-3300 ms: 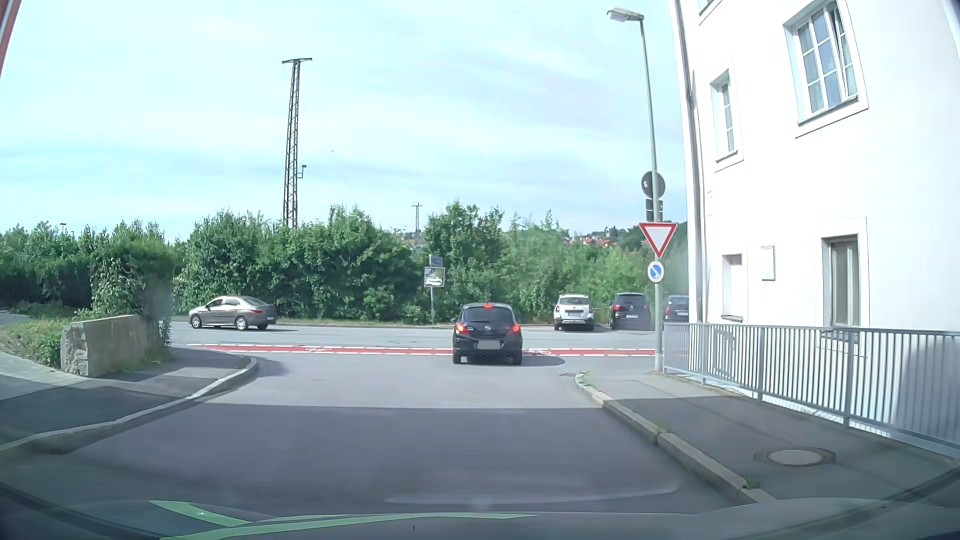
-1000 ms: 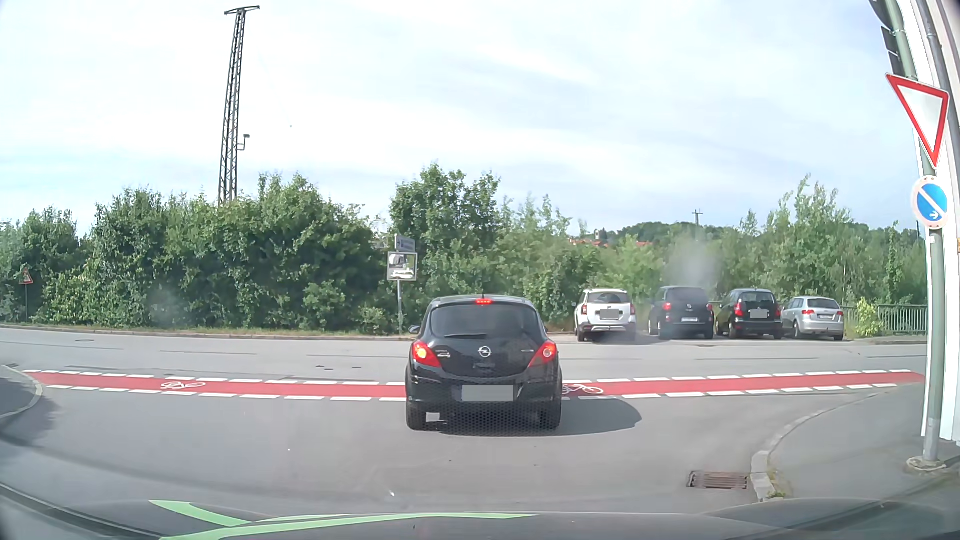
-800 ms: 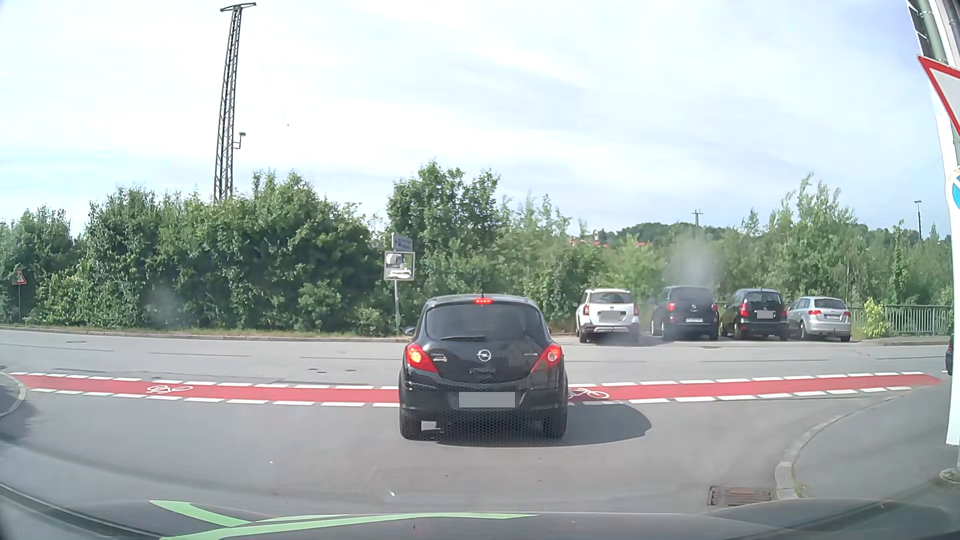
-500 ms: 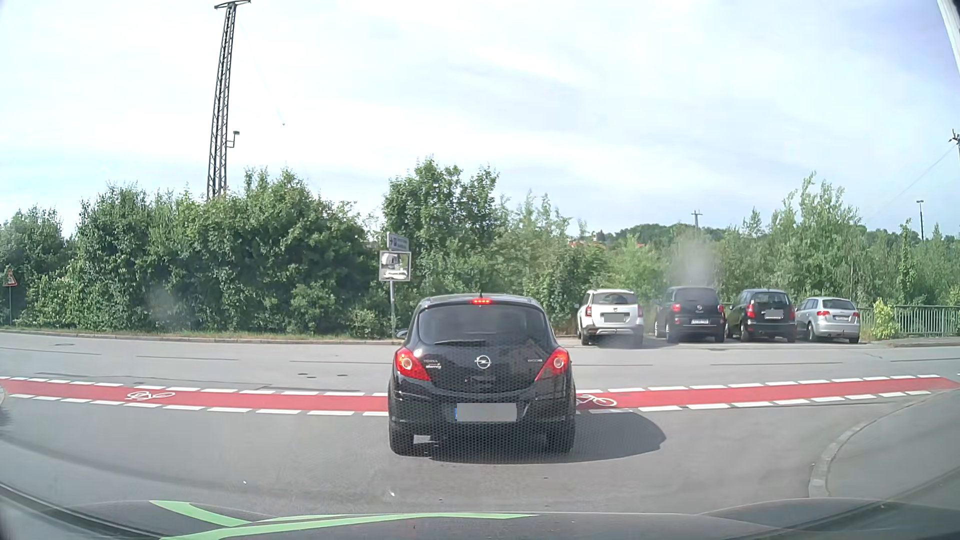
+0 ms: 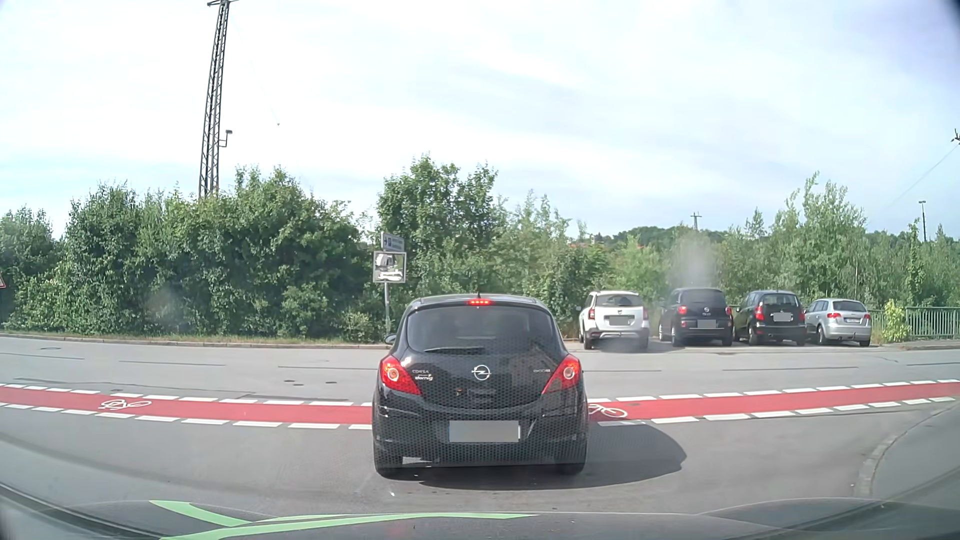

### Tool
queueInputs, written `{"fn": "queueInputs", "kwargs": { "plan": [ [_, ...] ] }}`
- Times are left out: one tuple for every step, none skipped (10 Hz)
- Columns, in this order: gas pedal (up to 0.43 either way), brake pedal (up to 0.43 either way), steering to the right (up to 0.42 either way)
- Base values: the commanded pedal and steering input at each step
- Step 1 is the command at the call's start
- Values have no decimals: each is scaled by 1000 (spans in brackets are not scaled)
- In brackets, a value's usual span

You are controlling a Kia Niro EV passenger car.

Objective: Follow the waypoints while adhering to traffic rules and regulations

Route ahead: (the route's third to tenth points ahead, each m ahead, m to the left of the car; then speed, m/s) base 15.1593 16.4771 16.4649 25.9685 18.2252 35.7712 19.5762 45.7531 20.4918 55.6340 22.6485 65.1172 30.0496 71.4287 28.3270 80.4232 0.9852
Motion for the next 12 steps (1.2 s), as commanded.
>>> {"fn": "queueInputs", "kwargs": {
  "plan": [
    [0, 274, 18],
    [0, 274, 18],
    [0, 274, 18],
    [0, 274, 18],
    [0, 274, 18],
    [0, 274, 18],
    [0, 274, 18],
    [0, 274, 18],
    [0, 268, 18],
    [0, 262, 18],
    [0, 268, 18],
    [0, 274, 18]
  ]
}}
